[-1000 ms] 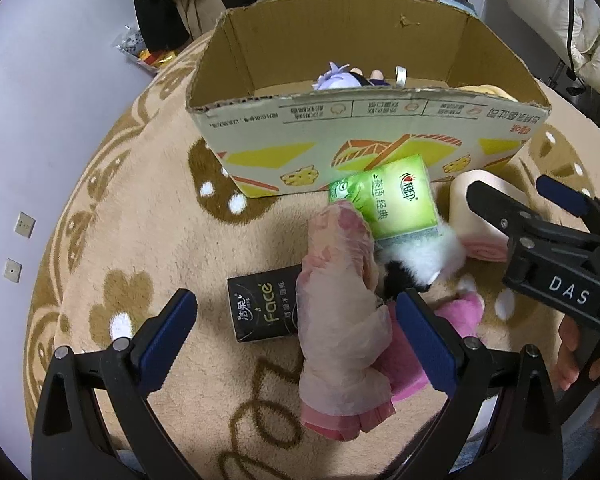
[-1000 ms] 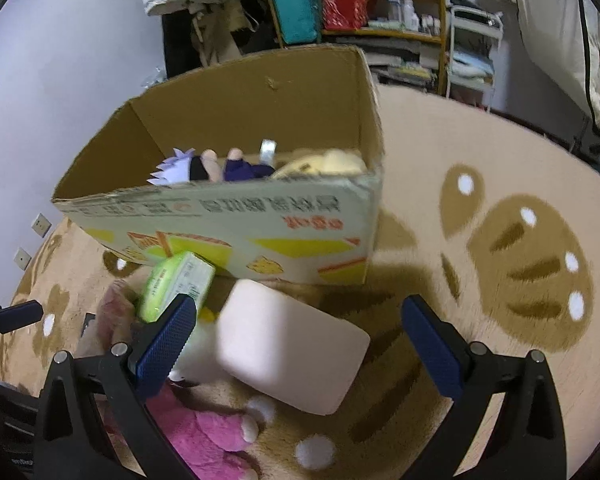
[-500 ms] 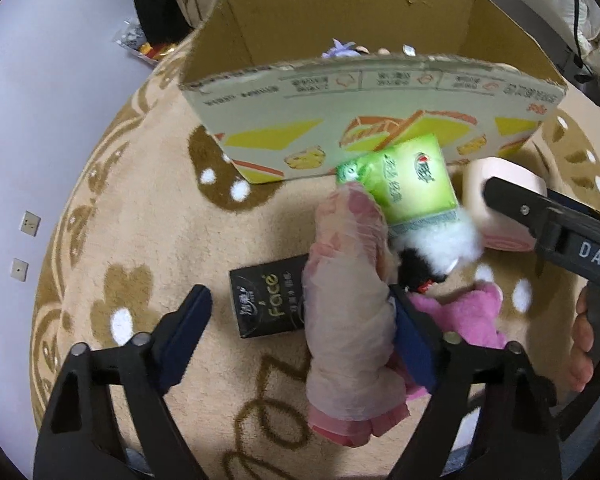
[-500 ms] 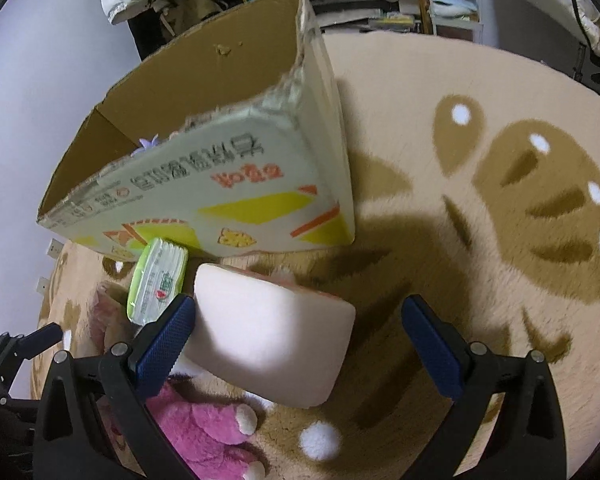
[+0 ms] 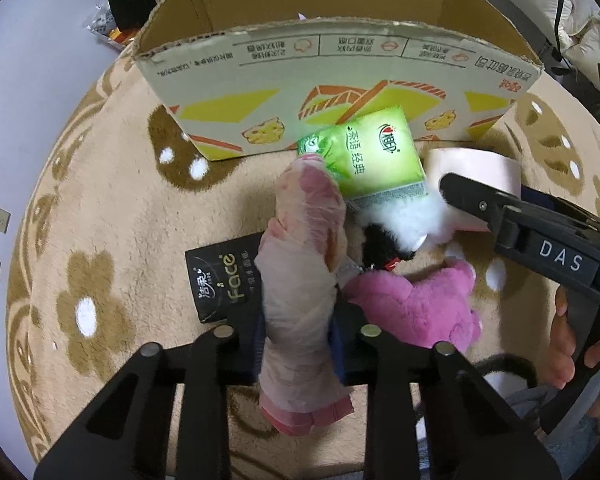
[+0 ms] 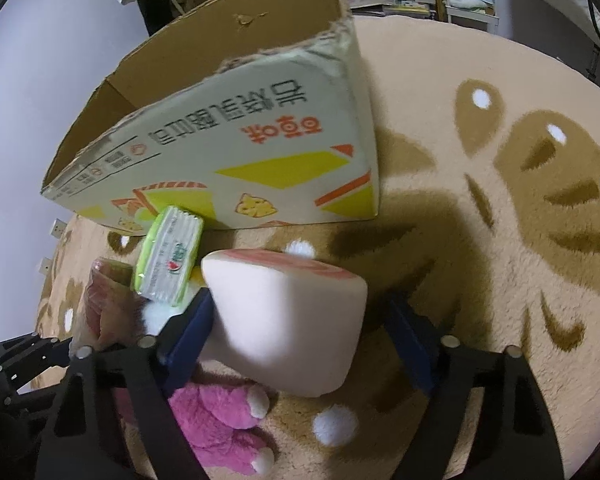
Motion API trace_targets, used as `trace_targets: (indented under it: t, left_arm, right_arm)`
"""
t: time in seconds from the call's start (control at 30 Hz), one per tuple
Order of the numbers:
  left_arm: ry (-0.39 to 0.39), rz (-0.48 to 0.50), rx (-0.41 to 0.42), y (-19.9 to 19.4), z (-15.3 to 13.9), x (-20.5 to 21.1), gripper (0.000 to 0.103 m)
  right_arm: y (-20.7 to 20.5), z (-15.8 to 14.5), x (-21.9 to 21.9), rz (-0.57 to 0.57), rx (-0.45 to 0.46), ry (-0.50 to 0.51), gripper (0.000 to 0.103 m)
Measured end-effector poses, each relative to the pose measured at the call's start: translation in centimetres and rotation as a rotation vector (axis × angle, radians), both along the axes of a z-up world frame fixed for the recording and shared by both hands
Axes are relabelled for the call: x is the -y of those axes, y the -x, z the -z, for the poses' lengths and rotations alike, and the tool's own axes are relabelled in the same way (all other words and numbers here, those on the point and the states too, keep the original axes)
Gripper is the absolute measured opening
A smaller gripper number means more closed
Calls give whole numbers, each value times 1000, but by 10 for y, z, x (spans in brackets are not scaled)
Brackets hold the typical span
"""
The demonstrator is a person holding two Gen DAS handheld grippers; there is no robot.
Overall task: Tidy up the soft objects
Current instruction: 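Grasp the pink wrapped item with the left tool while the right tool grasps the cushion, then lift and carry the pink item and cushion over the box with both tools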
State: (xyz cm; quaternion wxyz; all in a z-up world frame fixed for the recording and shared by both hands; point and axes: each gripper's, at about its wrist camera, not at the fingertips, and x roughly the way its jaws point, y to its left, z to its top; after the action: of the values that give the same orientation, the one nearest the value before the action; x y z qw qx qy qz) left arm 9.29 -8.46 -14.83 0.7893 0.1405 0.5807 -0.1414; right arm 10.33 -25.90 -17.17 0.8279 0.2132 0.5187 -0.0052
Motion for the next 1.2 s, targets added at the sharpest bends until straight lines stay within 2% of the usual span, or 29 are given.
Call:
trace_targets:
  t: [0.03, 0.3, 0.67, 1.0, 1.2]
  left_arm:
    - [4, -2, 2, 0, -1, 0, 19]
    - [41, -24, 20, -2, -11, -8, 16]
    - [108, -39, 124, 11, -48, -18, 16]
    - [165, -66, 226, 27, -77, -33, 16]
    - [198, -76, 319, 34, -98, -41, 16]
  right_arm:
    - [-1, 0, -2, -6, 3, -7, 70]
    - [3, -8, -16, -39, 35, 37, 55]
    - [24, -29, -15, -28, 76, 83, 50]
    - [53, -73, -20, -12, 202, 137, 48]
    - [66, -104, -18, 9, 319, 181, 48]
